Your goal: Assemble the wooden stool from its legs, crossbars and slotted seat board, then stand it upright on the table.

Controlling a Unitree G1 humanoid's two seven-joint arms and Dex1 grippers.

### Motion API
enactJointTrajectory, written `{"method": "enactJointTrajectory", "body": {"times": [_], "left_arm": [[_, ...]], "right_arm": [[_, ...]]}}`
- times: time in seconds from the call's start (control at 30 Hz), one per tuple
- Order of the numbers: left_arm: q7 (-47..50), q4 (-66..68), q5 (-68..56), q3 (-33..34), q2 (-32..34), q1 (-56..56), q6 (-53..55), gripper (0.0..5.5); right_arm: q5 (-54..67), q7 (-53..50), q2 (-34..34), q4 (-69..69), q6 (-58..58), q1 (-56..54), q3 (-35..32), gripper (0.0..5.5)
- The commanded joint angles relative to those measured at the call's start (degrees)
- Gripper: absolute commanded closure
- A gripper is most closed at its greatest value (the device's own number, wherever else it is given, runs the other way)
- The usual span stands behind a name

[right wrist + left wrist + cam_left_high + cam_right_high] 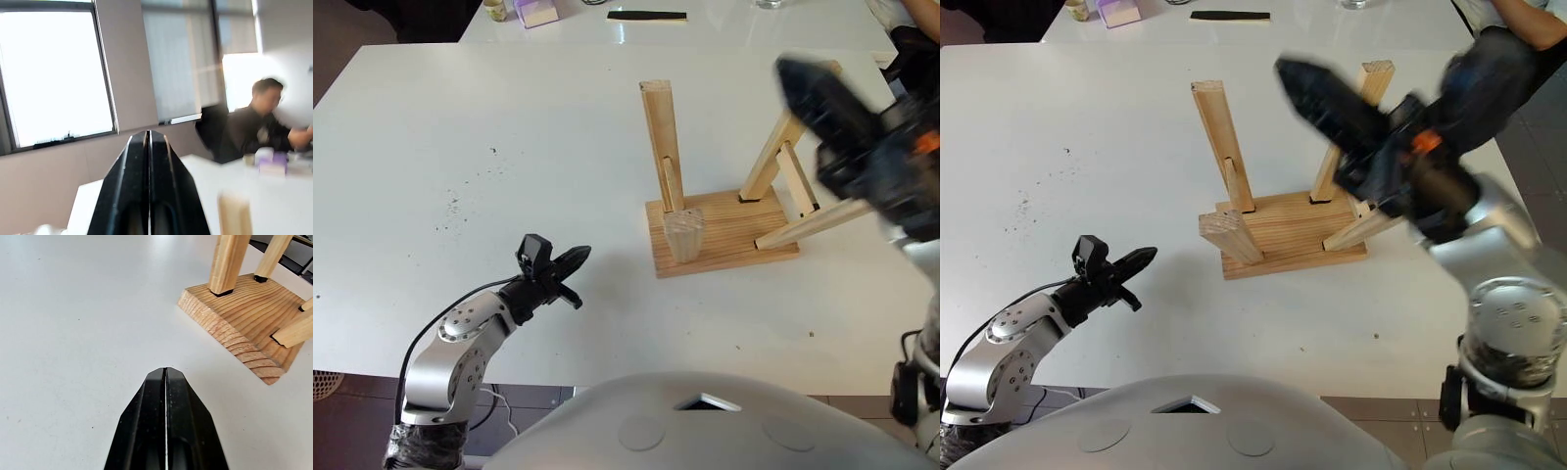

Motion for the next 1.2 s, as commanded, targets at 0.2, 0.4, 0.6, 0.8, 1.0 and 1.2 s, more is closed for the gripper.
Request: {"method": "enactJointTrajectory", "body": {"times": [0.2,0.4,0.6,0.8,1.0,1.2], "left_arm": [[2.7,-2.6,-0.6,0.1,-1.8,-1.3,1.4,5.48],[3.4,-5.5,-1.7,-3.3,-1.7,-4.4,5.1,5.48],[2.9,-4.4,-1.3,-4.2,-1.3,-4.8,6.0,5.48],[3.9,-4.5,-0.6,-5.7,-1.9,-4.5,6.8,5.48],[3.6,-4.3,-0.4,-7.3,-1.1,-5.3,7.6,5.48],[2.7,-3.4,-0.3,-8.5,-0.5,-5.6,8.1,5.48]], "right_arm": [[-27.0,8.7,-15.7,26.7,-4.2,-0.6,-5.3,5.5],[-71.1,19.6,-19.9,38.5,-21.8,24.8,21.3,5.5],[-77.5,27.9,-21.8,37.8,-25.6,25.8,21.2,5.5],[-83.7,37.3,-21.7,37.4,-29.1,27.3,23.8,5.5],[-87.7,35.2,-16.4,41.1,-29.8,26.0,24.0,5.5],[-85.3,39.4,-14.9,37.4,-29.4,27.7,23.6,5.5]]}}
